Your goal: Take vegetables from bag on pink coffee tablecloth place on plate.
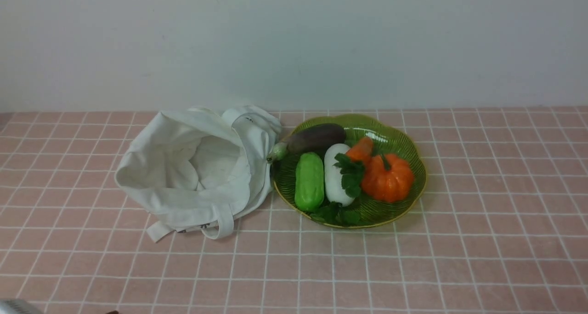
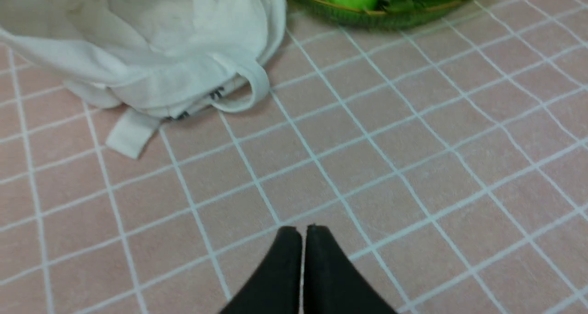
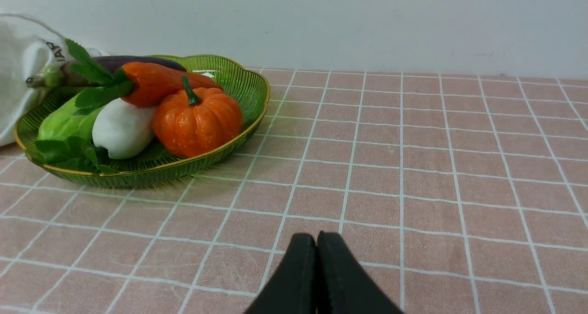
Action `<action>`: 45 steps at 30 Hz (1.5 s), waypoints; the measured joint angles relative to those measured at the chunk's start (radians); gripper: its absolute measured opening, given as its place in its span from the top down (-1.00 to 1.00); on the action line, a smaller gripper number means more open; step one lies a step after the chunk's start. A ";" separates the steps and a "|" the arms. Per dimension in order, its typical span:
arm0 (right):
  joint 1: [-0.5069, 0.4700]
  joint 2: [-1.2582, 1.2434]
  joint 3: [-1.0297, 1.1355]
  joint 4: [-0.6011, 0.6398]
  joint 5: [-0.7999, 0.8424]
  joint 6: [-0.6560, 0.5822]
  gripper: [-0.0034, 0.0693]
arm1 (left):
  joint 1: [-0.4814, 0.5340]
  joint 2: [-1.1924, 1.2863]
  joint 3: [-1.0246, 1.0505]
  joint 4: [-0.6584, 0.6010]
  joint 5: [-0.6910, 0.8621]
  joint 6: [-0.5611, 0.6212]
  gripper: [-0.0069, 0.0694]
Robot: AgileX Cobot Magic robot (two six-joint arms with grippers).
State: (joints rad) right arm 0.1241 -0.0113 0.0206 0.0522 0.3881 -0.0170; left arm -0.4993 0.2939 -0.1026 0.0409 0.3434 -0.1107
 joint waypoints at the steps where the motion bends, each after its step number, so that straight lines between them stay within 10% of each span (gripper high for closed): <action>1: 0.000 0.000 0.000 0.000 0.000 0.000 0.95 | 0.030 -0.058 0.017 0.000 -0.004 0.001 0.83; 15: 0.000 0.000 0.000 0.000 0.000 0.001 0.95 | 0.470 -0.304 0.132 0.005 0.030 0.017 0.83; 45: 0.000 0.000 0.000 0.000 0.000 0.002 0.95 | 0.480 -0.304 0.132 0.005 0.031 0.042 0.83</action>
State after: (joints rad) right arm 0.1241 -0.0113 0.0206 0.0522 0.3881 -0.0149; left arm -0.0193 -0.0101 0.0293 0.0455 0.3740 -0.0691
